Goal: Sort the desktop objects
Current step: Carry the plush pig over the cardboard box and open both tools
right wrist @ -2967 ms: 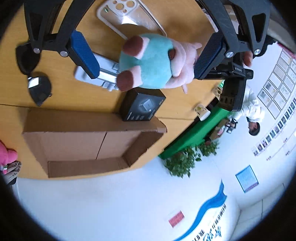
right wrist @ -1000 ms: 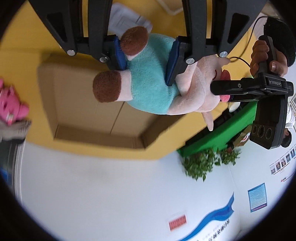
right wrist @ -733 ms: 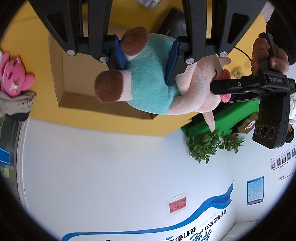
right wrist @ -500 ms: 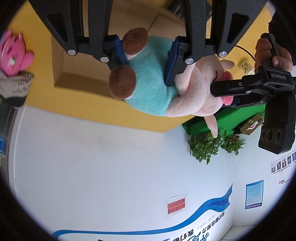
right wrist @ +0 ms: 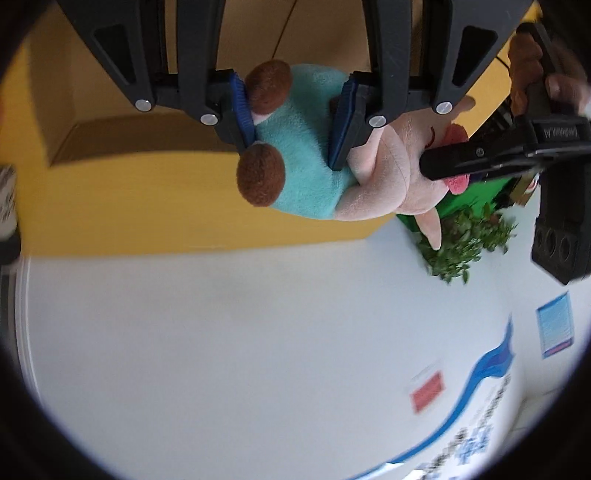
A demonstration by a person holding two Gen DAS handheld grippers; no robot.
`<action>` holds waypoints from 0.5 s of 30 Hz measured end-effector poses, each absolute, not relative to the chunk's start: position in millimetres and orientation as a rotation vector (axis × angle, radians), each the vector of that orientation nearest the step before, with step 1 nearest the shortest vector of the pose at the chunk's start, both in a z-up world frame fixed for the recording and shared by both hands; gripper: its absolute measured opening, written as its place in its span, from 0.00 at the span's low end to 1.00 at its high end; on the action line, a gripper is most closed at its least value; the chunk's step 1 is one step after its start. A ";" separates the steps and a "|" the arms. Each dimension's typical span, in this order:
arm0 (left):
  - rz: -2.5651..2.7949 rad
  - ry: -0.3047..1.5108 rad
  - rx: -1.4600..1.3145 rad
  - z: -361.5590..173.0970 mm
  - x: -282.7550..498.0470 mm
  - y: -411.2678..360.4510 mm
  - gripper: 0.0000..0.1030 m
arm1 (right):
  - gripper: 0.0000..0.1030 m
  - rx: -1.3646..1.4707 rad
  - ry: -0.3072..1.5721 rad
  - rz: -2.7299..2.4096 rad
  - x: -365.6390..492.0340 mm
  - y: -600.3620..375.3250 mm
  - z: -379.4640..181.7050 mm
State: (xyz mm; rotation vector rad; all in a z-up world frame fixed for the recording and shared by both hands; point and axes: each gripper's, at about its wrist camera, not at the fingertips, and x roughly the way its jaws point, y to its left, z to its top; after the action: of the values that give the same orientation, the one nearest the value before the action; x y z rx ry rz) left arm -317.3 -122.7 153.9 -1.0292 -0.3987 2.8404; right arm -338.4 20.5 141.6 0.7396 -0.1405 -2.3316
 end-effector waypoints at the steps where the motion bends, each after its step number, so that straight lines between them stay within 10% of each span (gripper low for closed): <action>1: 2.842 -0.411 -1.094 141.2 -328.5 -125.2 0.71 | 0.37 0.758 -0.129 -2.348 -343.0 15.5 129.8; 15: 2.818 -0.379 -1.447 91.5 -324.2 -140.9 0.86 | 0.59 1.243 0.062 -2.028 -346.0 -6.5 57.1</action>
State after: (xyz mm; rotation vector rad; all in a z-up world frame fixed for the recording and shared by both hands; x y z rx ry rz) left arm -324.2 -140.9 91.5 -1.4465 -0.3793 2.8176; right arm -346.0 -6.5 57.1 1.2431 0.0619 -2.0285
